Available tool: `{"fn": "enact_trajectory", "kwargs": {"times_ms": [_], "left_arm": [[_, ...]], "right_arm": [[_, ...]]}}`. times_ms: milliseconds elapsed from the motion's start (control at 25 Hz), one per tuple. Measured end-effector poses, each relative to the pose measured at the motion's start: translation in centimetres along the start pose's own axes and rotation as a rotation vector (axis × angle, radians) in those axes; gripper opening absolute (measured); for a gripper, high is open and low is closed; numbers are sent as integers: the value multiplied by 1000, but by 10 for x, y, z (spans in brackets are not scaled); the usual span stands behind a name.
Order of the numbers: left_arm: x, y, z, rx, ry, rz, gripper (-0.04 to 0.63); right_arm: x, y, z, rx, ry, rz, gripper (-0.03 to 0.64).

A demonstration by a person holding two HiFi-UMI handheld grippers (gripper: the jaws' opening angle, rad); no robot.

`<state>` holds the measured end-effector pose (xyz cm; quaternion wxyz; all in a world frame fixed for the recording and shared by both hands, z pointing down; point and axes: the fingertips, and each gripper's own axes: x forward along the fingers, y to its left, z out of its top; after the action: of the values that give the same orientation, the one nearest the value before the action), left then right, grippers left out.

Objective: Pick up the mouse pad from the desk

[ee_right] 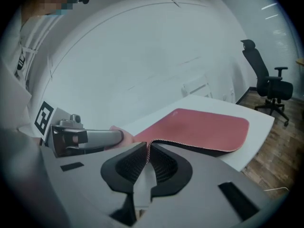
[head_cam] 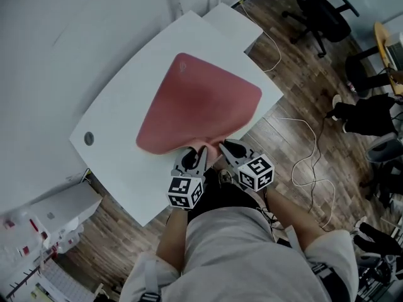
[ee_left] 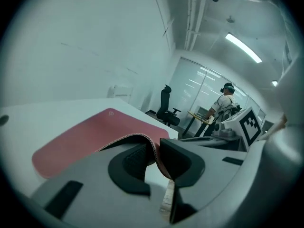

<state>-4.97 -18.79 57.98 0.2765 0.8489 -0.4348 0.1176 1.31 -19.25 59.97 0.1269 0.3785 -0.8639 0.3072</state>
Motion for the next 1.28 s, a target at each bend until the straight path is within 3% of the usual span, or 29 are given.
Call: {"fn": "enact_trajectory", "kwargs": {"times_ms": [200,400,640,1040,1280], "left_arm": [[4,8,44,128,-72,36,67],[-2,17,86,180,-147,69,66],[-7,18,133,343,-201,96,66],[-7,27,183,356,-263,191,67],[-18,27,221,389,-351,287,66]], "right_arm": [[5,-6,53,-53,-90,-68,57],[14,4,98,-145,-159,-107,55],[19,17,146,-245,-239,-145,55],[25,23,197,-322,-313,-145,55],[25,36,241,-374,-389,-135,54]]}}
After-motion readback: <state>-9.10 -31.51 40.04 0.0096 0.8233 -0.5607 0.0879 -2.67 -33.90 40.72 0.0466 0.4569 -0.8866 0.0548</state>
